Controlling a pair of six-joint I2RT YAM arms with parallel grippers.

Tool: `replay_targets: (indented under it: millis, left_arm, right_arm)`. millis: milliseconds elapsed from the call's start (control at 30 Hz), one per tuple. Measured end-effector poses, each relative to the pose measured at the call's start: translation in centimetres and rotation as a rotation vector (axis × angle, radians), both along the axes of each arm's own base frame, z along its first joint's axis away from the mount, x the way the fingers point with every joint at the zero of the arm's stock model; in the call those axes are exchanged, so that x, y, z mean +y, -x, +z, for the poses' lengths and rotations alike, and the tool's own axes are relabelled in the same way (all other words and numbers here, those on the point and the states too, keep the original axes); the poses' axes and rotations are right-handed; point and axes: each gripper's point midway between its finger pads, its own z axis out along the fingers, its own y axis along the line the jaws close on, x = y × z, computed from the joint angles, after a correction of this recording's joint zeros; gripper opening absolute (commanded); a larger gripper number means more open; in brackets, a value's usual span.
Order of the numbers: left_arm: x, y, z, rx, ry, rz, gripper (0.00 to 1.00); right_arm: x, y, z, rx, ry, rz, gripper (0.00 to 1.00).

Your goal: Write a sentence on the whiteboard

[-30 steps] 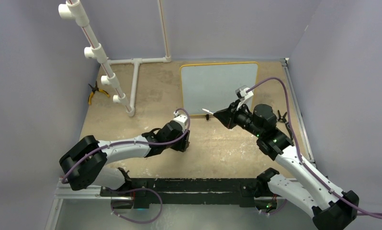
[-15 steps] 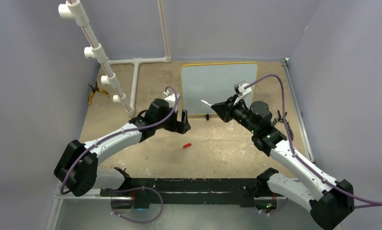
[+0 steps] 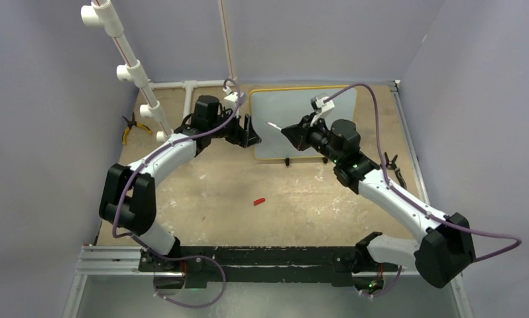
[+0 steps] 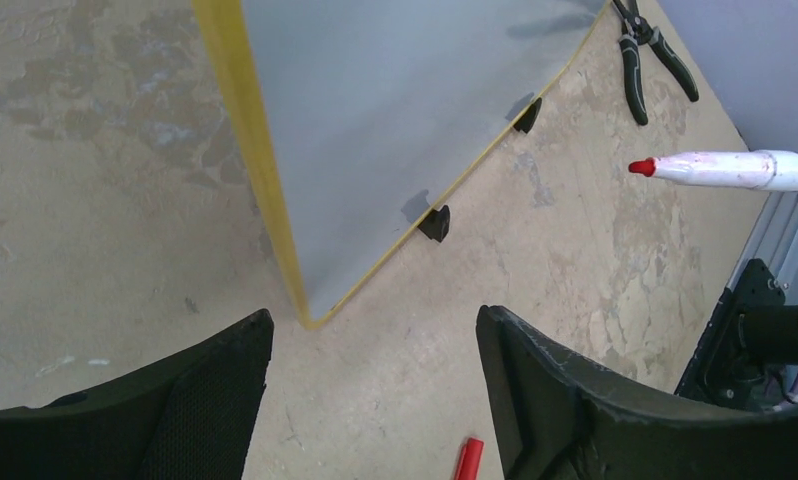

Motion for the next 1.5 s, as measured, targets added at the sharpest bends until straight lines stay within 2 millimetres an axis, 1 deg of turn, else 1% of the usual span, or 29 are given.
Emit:
replay_targets:
  millis: [100, 267, 400, 467, 633, 767, 1033, 1133, 1267, 1500]
  left_arm:
    - [-0.4, -0.4, -0.5, -0.008, -0.010, -0.037, 0.64]
    - [-0.2, -1.6, -1.3, -0.009, -0.018, -0.049, 0.54]
    - [-0.3, -1.8, -2.0, -0.004, -0.014, -0.065, 0.50]
    - [-0.4, -1.8, -2.0, -0.006, -0.009, -0.074, 0.47]
    - [-0.7, -2.3, -1.4, -0.043, 0.006, -0.082, 0.39]
    - [-0.6, -2.6, -1.2, -0.060, 0.007, -0.081, 0.33]
    - [-0.6, -2.9, -1.5, -0.067, 0.003, -0.075, 0.25]
    - [-0.5, -3.0, -1.5, -0.069, 0.003, -0.072, 0.23]
    - [-0.5, -3.1, -1.5, -0.073, 0.001, -0.067, 0.21]
    - [-0.5, -3.2, -1.5, -0.080, -0.002, -0.070, 0.20]
  right_arm:
    - [0.8, -0.9, 0.3, -0.004, -0.001, 0.012, 0.00]
    - [1.7, -2.0, 0.6, -0.011, 0.000, 0.027, 0.00]
    - [2.2, -2.8, 0.6, -0.018, -0.003, 0.026, 0.00]
    - [2.5, -3.3, 0.5, -0.020, -0.002, 0.026, 0.00]
    - [3.1, -4.6, 0.2, -0.031, 0.007, 0.020, 0.00]
    - [3.2, -5.6, 0.5, -0.051, 0.002, 0.000, 0.00]
    - [3.4, -7.2, 2.4, -0.100, -0.018, -0.039, 0.00]
    - [3.4, -7.6, 2.3, -0.100, -0.016, -0.051, 0.00]
    - [3.3, -8.0, 1.6, -0.087, -0.006, -0.070, 0.00]
    - [3.2, -8.2, 1.3, -0.080, -0.001, -0.081, 0.00]
